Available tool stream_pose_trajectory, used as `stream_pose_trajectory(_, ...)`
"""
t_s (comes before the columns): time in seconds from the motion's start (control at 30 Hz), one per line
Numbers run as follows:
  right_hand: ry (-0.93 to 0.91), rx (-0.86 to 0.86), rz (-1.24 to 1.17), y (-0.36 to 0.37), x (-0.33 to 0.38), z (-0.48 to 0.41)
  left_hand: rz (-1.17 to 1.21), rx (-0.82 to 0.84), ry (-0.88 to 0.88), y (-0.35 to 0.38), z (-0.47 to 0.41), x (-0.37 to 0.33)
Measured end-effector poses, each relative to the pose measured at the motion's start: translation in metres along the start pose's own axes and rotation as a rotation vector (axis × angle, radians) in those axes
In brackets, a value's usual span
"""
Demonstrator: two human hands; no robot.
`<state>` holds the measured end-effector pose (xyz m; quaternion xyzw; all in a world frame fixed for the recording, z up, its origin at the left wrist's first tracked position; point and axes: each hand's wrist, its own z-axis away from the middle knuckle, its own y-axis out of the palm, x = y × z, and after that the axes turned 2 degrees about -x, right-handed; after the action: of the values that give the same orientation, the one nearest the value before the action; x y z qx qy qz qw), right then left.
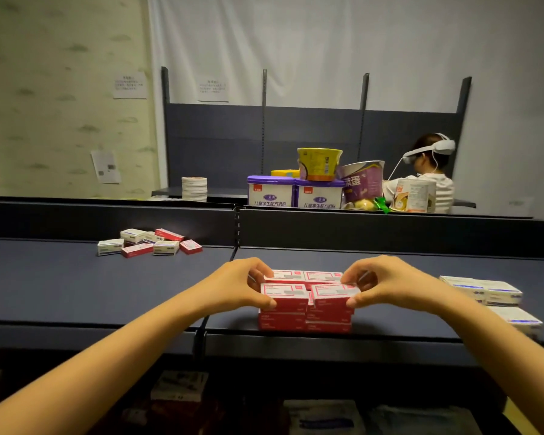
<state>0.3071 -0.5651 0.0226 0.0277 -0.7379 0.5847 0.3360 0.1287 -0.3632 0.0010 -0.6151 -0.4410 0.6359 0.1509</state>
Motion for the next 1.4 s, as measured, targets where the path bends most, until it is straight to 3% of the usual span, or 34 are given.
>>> stream_pose_trajectory(0.3,-0.05,-0.042,0.129,0.012,-0.002,-0.011,-0.007,-0.071,0.003,0.004,-0.001,0.004)
stream_pose_trajectory(0.53,-0.014,-0.001,0.076,0.007,0.0,-0.017,0.036,-0.079,-0.001,0.007,-0.005,0.008)
stream_pose_trajectory(0.77,-0.069,-0.077,-0.054,0.009,0.052,-0.045,0.016,-0.151,0.012,-0.037,-0.006,0.026)
stream_pose_trajectory(1.0,-0.114,-0.081,-0.085,0.046,0.124,-0.101,0.014,-0.196,0.026,-0.105,-0.002,0.088)
stream_pose_trajectory(1.4,-0.028,-0.183,-0.151,0.138,0.213,-0.218,0.103,-0.147,-0.044,-0.222,-0.016,0.23)
